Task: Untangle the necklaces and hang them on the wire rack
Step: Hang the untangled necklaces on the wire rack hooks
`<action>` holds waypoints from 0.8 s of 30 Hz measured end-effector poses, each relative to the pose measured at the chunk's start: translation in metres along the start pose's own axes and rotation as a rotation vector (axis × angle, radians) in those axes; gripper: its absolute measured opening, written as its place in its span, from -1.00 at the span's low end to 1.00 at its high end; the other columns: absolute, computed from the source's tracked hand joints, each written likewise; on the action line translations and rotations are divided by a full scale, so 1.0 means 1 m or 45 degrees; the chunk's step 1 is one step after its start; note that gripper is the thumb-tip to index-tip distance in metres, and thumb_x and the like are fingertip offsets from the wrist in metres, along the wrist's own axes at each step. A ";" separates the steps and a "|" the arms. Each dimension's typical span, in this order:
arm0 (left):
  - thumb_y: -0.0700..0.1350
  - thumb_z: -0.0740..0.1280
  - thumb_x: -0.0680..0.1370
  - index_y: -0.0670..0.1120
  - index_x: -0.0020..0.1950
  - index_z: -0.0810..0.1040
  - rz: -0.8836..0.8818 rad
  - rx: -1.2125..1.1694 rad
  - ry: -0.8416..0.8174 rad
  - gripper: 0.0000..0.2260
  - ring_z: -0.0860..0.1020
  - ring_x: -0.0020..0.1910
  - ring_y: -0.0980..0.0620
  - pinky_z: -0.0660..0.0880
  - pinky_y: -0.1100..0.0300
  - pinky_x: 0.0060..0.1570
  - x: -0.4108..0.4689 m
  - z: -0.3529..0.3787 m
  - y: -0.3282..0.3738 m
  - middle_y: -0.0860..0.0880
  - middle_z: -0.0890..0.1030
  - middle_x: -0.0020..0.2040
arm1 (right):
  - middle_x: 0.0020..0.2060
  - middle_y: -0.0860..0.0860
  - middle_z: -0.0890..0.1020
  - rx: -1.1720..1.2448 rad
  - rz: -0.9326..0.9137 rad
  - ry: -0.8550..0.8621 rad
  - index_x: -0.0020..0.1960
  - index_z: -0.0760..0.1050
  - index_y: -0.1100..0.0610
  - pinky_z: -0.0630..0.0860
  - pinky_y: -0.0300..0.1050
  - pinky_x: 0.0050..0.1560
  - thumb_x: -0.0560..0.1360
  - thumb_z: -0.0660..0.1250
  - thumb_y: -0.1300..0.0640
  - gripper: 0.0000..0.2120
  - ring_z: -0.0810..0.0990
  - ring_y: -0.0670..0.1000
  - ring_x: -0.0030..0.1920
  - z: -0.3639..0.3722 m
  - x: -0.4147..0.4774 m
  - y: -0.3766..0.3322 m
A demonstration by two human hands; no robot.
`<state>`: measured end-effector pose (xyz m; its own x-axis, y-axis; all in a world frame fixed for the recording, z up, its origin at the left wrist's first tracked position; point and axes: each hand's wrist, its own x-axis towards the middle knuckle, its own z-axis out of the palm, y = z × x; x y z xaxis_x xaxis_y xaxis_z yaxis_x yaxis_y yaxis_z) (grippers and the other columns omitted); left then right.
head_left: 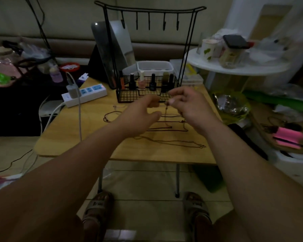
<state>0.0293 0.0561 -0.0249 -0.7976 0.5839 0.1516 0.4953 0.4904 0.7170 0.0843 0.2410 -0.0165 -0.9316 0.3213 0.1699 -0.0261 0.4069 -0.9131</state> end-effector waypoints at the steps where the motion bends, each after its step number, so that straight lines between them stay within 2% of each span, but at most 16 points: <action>1: -0.05 0.39 0.65 0.06 0.51 0.43 -0.022 -0.099 -0.053 -0.57 0.54 0.26 0.18 0.51 0.21 0.19 0.005 0.003 0.004 0.09 0.62 0.31 | -0.11 -0.06 0.73 0.006 -0.002 -0.014 0.22 0.58 0.06 0.48 -0.14 -0.05 0.59 0.41 0.18 -0.79 0.65 -0.19 -0.14 0.004 0.002 0.002; 2: -0.08 0.39 0.65 0.06 0.48 0.45 -0.042 -0.174 -0.080 -0.60 0.60 0.19 0.14 0.58 0.09 0.18 0.010 0.005 0.006 0.07 0.66 0.23 | -0.17 -0.09 0.73 0.016 0.001 -0.023 0.20 0.58 0.05 0.50 -0.12 -0.03 0.59 0.42 0.19 -0.80 0.66 -0.17 -0.12 0.008 0.004 0.004; 4: -0.12 0.37 0.65 0.04 0.42 0.50 -0.049 -0.201 -0.090 -0.66 0.67 0.07 -0.01 0.60 -0.15 0.16 0.016 0.009 0.005 0.05 0.72 0.03 | -0.21 -0.10 0.73 0.032 0.010 -0.034 0.19 0.59 0.06 0.52 -0.14 -0.04 0.58 0.43 0.20 -0.80 0.68 -0.17 -0.12 0.011 0.009 0.011; 7: -0.09 0.33 0.68 0.03 0.33 0.54 -0.053 -0.195 -0.046 -0.78 0.68 0.01 -0.14 0.60 -0.22 0.11 0.016 0.014 -0.002 0.01 0.72 -0.09 | -0.16 -0.04 0.74 0.048 -0.005 -0.052 0.16 0.58 0.04 0.55 -0.08 0.04 0.56 0.45 0.21 -0.80 0.70 -0.08 -0.04 0.013 0.013 0.017; 10: -0.05 0.30 0.70 0.02 0.14 0.57 -0.087 -0.219 0.062 -0.93 0.68 -0.04 -0.02 0.61 -0.10 0.02 0.013 0.016 -0.008 -0.02 0.70 -0.08 | -0.13 -0.01 0.72 0.027 -0.012 -0.082 0.18 0.59 0.05 0.51 -0.12 -0.04 0.55 0.47 0.20 -0.78 0.67 -0.10 -0.10 0.014 0.013 0.019; 12: -0.04 0.29 0.70 -0.01 0.04 0.56 -0.107 -0.211 0.129 -0.91 0.65 -0.07 0.05 0.58 0.01 -0.08 0.012 0.017 -0.012 -0.03 0.69 -0.08 | -0.10 0.03 0.72 -0.003 -0.003 -0.084 0.21 0.59 0.06 0.52 -0.12 -0.03 0.55 0.48 0.18 -0.75 0.67 -0.08 -0.09 0.015 0.012 0.019; 14: -0.03 0.28 0.71 -0.05 0.05 0.56 -0.126 -0.221 0.160 -0.87 0.63 -0.12 0.08 0.51 0.11 -0.20 0.012 0.016 -0.013 -0.03 0.69 -0.11 | -0.08 0.07 0.70 -0.019 0.007 -0.082 0.19 0.60 0.04 0.52 -0.11 -0.05 0.55 0.48 0.16 -0.77 0.65 -0.07 -0.11 0.014 0.011 0.019; 16: -0.03 0.27 0.71 -0.08 0.07 0.56 -0.137 -0.217 0.186 -0.85 0.57 -0.29 0.22 0.42 0.29 -0.38 0.012 0.016 -0.015 -0.02 0.69 -0.12 | -0.07 0.10 0.69 -0.040 0.022 -0.087 0.16 0.61 0.02 0.51 -0.12 -0.09 0.55 0.48 0.15 -0.80 0.63 -0.08 -0.12 0.013 0.009 0.019; 18: -0.02 0.25 0.72 -0.08 0.08 0.56 -0.130 -0.215 0.211 -0.83 0.49 -0.46 0.29 0.32 0.39 -0.52 0.011 0.014 -0.016 -0.02 0.69 -0.13 | -0.03 0.12 0.68 -0.078 0.037 -0.084 0.15 0.61 0.01 0.58 -0.10 -0.01 0.55 0.48 0.14 -0.81 0.66 -0.05 -0.06 0.012 0.007 0.019; 20: -0.01 0.23 0.73 -0.06 0.07 0.58 -0.103 -0.214 0.248 -0.81 0.46 -0.49 0.29 0.30 0.41 -0.54 0.011 0.012 -0.017 -0.01 0.70 -0.15 | -0.01 0.08 0.68 -0.112 0.047 -0.076 0.15 0.62 0.02 0.59 -0.09 0.08 0.55 0.47 0.15 -0.82 0.66 -0.04 0.00 0.011 0.006 0.020; 24: 0.02 0.20 0.74 -0.04 0.00 0.61 -0.065 -0.234 0.286 -0.74 0.46 -0.44 0.22 0.42 0.29 -0.38 0.009 0.006 -0.014 -0.03 0.71 -0.21 | -0.01 -0.01 0.68 -0.159 0.048 -0.033 0.11 0.66 0.05 0.55 -0.17 0.01 0.59 0.43 0.13 -0.89 0.62 -0.06 0.01 0.011 0.005 0.019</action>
<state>0.0170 0.0586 -0.0383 -0.8863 0.3934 0.2444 0.3982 0.3778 0.8359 0.0755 0.2408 -0.0370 -0.9403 0.3165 0.1251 0.0528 0.4988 -0.8651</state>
